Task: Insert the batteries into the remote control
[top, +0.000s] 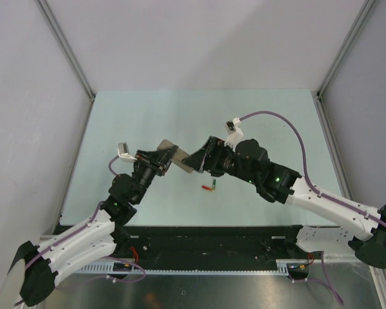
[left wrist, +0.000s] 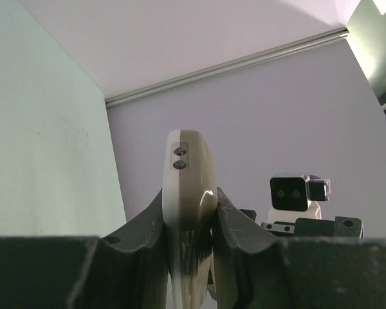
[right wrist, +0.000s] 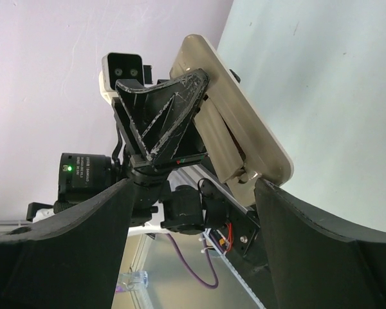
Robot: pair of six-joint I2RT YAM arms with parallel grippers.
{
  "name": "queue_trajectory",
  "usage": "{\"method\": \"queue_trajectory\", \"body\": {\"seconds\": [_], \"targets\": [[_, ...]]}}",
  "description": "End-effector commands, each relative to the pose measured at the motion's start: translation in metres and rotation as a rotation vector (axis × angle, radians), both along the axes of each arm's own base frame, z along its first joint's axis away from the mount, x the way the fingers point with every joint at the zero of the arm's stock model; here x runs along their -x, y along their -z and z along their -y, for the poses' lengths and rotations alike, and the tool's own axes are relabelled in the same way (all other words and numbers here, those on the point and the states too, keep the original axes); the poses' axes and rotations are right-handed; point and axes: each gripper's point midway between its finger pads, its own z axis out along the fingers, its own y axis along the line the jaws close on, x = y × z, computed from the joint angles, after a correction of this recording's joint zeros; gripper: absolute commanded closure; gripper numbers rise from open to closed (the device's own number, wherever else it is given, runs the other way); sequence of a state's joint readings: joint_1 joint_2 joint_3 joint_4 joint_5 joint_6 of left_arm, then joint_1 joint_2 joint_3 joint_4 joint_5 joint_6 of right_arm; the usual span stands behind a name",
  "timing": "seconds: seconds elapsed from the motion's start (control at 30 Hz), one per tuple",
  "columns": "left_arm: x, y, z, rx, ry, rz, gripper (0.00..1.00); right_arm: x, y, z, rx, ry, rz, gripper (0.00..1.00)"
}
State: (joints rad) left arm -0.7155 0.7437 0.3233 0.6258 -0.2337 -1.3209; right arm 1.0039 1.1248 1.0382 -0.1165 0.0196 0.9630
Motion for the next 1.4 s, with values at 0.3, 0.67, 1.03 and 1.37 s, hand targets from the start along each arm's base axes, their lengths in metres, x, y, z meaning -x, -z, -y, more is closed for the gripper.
{"method": "queue_trajectory", "body": {"seconds": [0.3,0.67,1.03,1.37], "targets": [[0.003,-0.016,0.0,0.063,0.029,0.032,1.0,-0.008,-0.031,0.031,0.179,0.053,0.169,0.2],[-0.001,0.015,0.031,-0.01,0.225,-0.064,1.0,-0.02,-0.009,0.043,0.748,-0.102,0.318,0.3],[0.001,0.006,0.033,-0.036,0.244,-0.02,1.0,-0.012,0.03,0.038,0.893,-0.227,0.285,0.36],[0.003,0.004,0.034,-0.038,0.253,-0.009,1.0,-0.004,0.042,0.02,0.88,-0.283,0.286,0.38]]}}
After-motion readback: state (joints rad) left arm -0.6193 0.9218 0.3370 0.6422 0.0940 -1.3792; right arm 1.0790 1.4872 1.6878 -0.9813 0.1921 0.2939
